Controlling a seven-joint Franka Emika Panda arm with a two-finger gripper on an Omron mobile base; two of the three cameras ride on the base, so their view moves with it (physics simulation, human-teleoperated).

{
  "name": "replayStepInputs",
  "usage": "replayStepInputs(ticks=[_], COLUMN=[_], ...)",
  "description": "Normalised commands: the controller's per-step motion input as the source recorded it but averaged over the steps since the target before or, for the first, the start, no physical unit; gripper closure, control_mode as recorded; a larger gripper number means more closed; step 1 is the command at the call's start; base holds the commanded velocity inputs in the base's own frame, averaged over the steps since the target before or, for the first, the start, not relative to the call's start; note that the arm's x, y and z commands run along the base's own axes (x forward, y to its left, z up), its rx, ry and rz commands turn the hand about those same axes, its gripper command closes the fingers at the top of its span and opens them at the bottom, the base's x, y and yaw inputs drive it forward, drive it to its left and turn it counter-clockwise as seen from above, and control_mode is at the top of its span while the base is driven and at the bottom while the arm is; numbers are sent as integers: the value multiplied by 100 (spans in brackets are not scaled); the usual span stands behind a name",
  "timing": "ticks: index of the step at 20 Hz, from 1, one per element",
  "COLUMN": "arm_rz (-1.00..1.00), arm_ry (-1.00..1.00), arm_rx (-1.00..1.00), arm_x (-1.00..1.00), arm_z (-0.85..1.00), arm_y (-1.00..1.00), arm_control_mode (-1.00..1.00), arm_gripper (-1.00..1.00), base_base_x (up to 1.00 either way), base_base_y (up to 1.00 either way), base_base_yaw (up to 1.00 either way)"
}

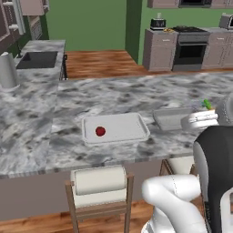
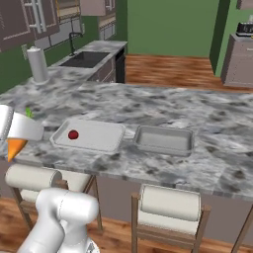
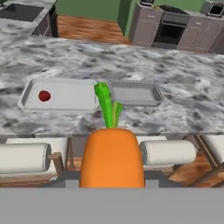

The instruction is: Place the cold items (carrot and tomato) from the fridge in one tupperware on the dining counter. Place the warm items (kebab skewer and hot dog) in the stove area in another tupperware.

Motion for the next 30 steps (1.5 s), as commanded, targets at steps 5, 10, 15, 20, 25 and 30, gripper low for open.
replayStepInputs(ticks=[5, 10, 15, 20, 25, 30], arm_rz=[1, 26, 49, 53, 46, 36], arm_ry=[45, 45, 25, 19, 5, 4], arm_rx=[0, -1, -4, -3, -6, -3], arm_x=[100, 100, 76, 62, 28, 39], arm_z=[-13, -35, -50, -55, -60, -55], arm_y=[22, 16, 7, 0, 0, 0], arm_control_mode=[-100, -100, -100, -100, -100, -100], arm_gripper=[100, 100, 100, 100, 100, 100], base_base_x=[0, 0, 0, 0, 0, 0], base_base_y=[0, 0, 0, 0, 0, 0], base_base_yaw=[0, 0, 0, 0, 0, 0])
